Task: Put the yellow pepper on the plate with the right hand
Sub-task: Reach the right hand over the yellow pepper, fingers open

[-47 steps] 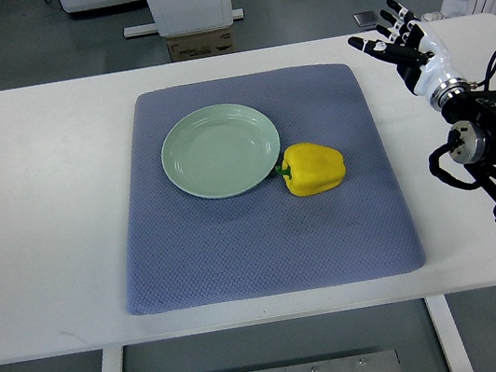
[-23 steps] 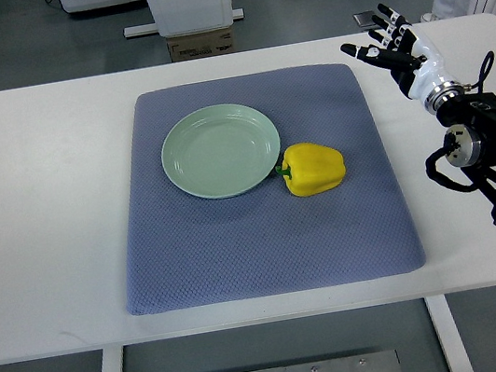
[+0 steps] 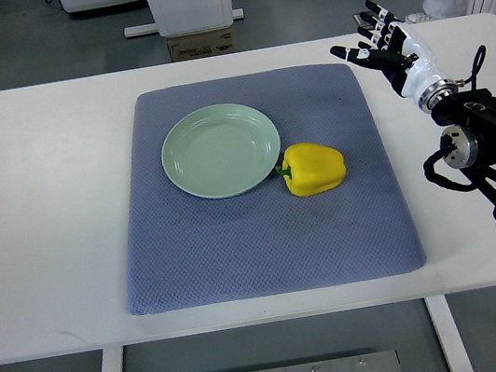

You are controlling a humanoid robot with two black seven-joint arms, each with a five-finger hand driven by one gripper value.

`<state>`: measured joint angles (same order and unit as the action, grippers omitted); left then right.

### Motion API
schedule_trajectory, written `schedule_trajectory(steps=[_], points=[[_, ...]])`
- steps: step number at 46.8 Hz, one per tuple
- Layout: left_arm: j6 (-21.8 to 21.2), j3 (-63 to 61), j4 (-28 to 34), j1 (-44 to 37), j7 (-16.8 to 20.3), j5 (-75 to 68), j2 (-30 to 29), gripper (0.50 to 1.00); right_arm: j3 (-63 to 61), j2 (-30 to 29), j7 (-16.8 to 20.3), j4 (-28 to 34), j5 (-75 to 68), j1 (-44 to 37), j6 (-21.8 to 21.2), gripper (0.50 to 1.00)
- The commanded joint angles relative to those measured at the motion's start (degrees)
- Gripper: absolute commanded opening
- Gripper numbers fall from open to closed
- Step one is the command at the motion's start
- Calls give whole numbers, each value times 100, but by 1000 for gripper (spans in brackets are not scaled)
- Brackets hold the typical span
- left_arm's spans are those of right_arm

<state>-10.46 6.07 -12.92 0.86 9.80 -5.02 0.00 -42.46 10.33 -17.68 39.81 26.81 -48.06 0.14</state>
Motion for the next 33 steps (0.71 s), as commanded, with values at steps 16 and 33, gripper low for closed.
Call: schedule_trajectory(steps=[16,33], points=[[0,0,-9,2,4,1,0,1000,1512,944,-139,1029,499,-440,-251,1000],[0,0,-9,-7,4,1,0,1000,2646,1314,-623,1460,1810,-985,-445,1000]])
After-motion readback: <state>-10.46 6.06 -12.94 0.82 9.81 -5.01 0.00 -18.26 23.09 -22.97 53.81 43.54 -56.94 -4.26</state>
